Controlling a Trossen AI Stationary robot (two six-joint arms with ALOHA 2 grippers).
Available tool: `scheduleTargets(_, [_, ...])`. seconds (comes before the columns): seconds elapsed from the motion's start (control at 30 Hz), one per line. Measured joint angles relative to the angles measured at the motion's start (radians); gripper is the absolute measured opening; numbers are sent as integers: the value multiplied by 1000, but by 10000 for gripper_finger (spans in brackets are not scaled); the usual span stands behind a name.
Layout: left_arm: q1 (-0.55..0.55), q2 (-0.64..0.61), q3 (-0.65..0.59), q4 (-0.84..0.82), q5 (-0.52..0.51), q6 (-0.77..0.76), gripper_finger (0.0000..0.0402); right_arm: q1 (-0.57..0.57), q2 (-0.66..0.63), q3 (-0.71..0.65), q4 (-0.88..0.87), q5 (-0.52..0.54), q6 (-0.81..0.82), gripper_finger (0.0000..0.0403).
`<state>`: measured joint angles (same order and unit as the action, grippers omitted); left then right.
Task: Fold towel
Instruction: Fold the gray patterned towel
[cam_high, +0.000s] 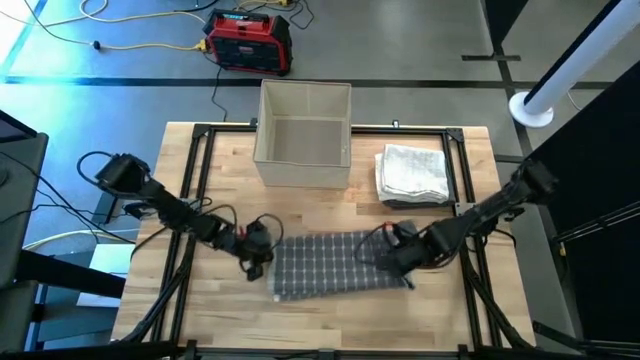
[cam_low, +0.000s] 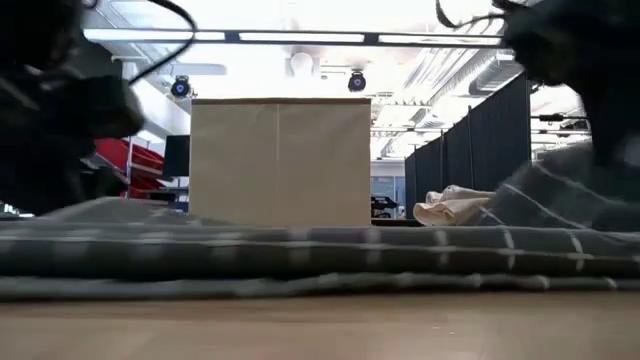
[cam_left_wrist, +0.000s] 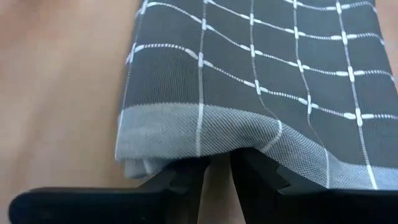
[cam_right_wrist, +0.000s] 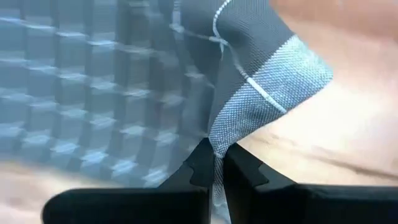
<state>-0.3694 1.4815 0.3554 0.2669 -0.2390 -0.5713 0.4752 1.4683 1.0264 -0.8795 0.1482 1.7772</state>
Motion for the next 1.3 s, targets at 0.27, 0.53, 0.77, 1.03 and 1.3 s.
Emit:
scheduleTargets(0.27, [141, 77, 75, 83, 49, 129, 74, -157, 77, 1, 428, -11, -268, 8])
scheduleTargets(0.53, [149, 170, 187, 92, 103, 189, 74, -316, 249, 2, 812, -142, -482, 8])
scheduleTargets(0.77, [151, 198, 219, 93, 119, 192, 74, -355, 328, 1, 977, -253, -553, 8])
scheduleTargets(1.03, [188, 197, 220, 84, 122, 217, 74, -358, 332, 1, 1026, -296, -574, 8])
scheduleTargets(1.3, [214, 194, 220, 71, 149, 225, 74, -358, 332, 1, 1028, -293, -574, 134])
